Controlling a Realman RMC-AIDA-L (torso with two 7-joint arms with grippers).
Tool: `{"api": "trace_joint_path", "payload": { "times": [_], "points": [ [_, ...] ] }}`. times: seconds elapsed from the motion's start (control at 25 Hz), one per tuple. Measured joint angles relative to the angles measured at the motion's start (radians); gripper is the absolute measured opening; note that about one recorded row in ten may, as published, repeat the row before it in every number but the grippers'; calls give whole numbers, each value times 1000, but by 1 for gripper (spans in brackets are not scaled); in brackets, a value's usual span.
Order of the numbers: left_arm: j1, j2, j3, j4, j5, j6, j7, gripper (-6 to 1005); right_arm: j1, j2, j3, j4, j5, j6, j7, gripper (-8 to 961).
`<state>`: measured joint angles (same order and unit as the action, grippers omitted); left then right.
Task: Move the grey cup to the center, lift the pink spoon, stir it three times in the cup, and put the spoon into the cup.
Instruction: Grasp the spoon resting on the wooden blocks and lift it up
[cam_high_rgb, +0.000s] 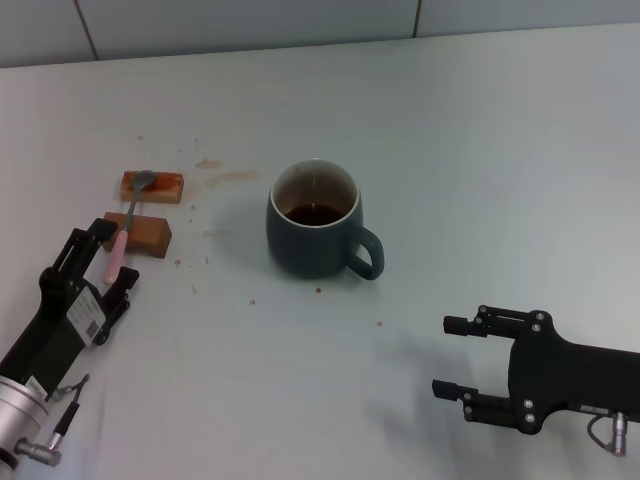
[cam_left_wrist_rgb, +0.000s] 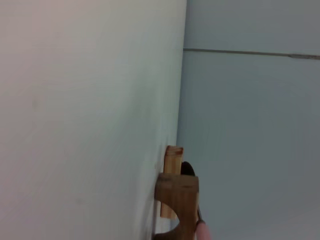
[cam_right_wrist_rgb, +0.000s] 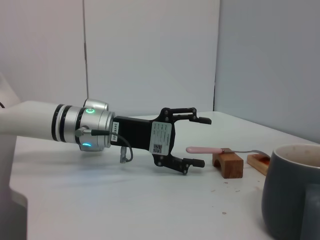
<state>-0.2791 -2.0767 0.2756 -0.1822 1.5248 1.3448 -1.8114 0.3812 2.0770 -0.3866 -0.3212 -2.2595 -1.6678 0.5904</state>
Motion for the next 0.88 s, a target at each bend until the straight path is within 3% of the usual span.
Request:
{"api": "trace_joint_path", "payload": {
  "times": [0.88],
  "points": [
    [-29,0,-23,0,-1,-58,-1,787,6,0,0,1,5,0,12,676]
  ]
}}
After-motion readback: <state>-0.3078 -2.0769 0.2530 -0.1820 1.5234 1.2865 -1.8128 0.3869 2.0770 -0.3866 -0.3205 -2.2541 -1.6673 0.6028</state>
